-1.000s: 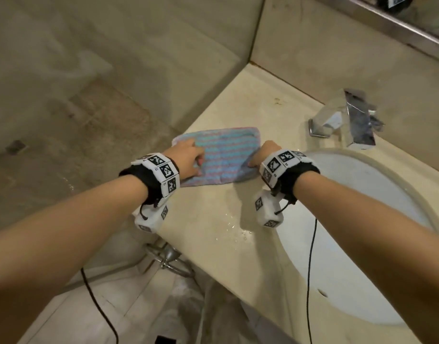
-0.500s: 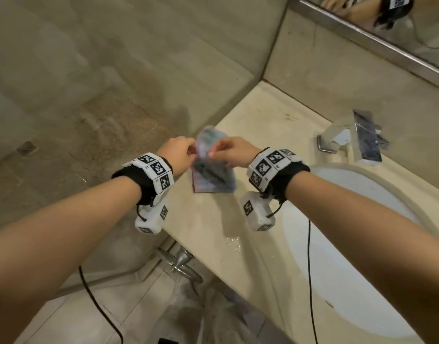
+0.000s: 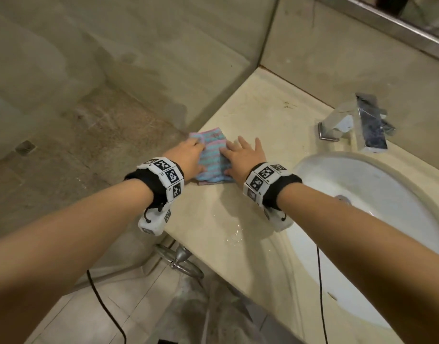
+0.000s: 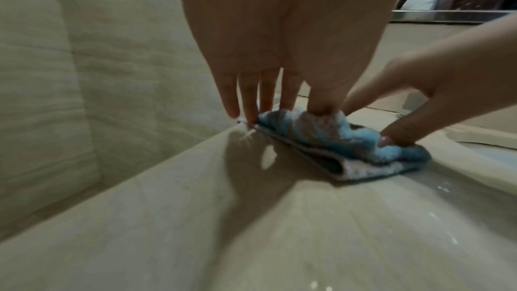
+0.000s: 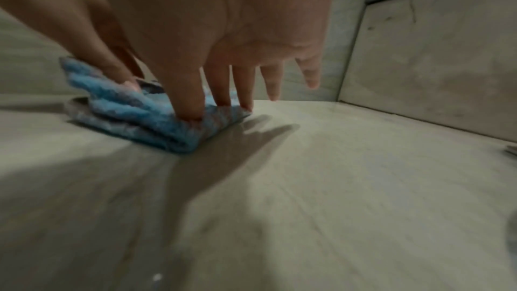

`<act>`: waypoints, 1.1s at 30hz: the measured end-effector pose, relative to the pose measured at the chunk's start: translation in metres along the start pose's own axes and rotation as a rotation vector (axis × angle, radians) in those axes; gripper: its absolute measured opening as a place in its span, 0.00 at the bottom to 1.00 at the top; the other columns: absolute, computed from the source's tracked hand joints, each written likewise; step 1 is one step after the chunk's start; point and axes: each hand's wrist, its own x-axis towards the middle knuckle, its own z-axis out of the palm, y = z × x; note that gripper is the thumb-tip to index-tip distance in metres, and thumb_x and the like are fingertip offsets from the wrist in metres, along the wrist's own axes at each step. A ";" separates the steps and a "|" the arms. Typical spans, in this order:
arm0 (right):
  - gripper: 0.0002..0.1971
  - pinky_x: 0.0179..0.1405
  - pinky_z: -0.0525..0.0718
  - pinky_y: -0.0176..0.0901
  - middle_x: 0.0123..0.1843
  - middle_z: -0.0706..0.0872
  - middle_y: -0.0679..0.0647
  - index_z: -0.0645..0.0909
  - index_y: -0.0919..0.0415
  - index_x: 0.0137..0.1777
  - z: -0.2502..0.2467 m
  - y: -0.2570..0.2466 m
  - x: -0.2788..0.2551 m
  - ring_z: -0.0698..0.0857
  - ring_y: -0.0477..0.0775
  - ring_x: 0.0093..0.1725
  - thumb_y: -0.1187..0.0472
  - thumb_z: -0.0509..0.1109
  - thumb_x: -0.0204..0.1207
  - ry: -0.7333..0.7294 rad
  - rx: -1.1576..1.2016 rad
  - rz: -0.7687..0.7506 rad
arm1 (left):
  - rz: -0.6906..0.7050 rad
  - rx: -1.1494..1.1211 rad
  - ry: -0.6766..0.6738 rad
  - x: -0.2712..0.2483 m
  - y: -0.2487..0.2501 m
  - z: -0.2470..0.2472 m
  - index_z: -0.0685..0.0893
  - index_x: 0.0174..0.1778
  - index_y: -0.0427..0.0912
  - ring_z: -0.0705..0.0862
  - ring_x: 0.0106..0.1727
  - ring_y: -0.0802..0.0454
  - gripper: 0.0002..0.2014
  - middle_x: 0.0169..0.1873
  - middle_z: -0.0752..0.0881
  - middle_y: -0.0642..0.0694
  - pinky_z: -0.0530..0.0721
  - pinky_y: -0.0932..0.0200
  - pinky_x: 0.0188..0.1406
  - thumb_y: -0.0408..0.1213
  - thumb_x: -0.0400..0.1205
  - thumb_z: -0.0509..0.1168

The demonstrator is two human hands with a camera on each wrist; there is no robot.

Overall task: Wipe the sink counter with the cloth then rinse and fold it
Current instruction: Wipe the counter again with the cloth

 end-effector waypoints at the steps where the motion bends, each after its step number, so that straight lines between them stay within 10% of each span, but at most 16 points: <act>1: 0.32 0.79 0.42 0.72 0.86 0.51 0.48 0.55 0.50 0.82 -0.001 0.006 0.001 0.47 0.59 0.85 0.47 0.61 0.80 -0.012 0.001 0.025 | 0.028 0.010 -0.005 0.004 0.003 0.001 0.67 0.76 0.41 0.72 0.73 0.40 0.29 0.77 0.66 0.44 0.74 0.47 0.70 0.44 0.79 0.66; 11: 0.34 0.80 0.43 0.71 0.86 0.50 0.51 0.52 0.55 0.83 0.000 0.102 -0.009 0.45 0.59 0.85 0.49 0.61 0.81 -0.096 0.058 0.321 | 0.127 0.183 0.072 0.065 0.071 -0.007 0.80 0.60 0.37 0.77 0.63 0.38 0.17 0.60 0.80 0.39 0.78 0.46 0.54 0.43 0.81 0.60; 18: 0.36 0.81 0.46 0.66 0.85 0.52 0.55 0.52 0.59 0.82 0.002 0.134 0.008 0.47 0.60 0.85 0.46 0.62 0.79 -0.057 0.082 0.375 | 0.271 0.111 0.071 0.113 0.114 -0.009 0.73 0.70 0.38 0.74 0.71 0.42 0.21 0.75 0.69 0.41 0.78 0.46 0.65 0.41 0.82 0.60; 33: 0.34 0.82 0.44 0.62 0.86 0.44 0.59 0.43 0.60 0.83 -0.033 0.171 0.091 0.43 0.62 0.85 0.53 0.56 0.83 -0.064 0.253 0.398 | 0.122 0.367 -0.033 0.213 0.114 -0.049 0.59 0.78 0.35 0.60 0.80 0.40 0.26 0.80 0.59 0.40 0.69 0.42 0.70 0.42 0.86 0.54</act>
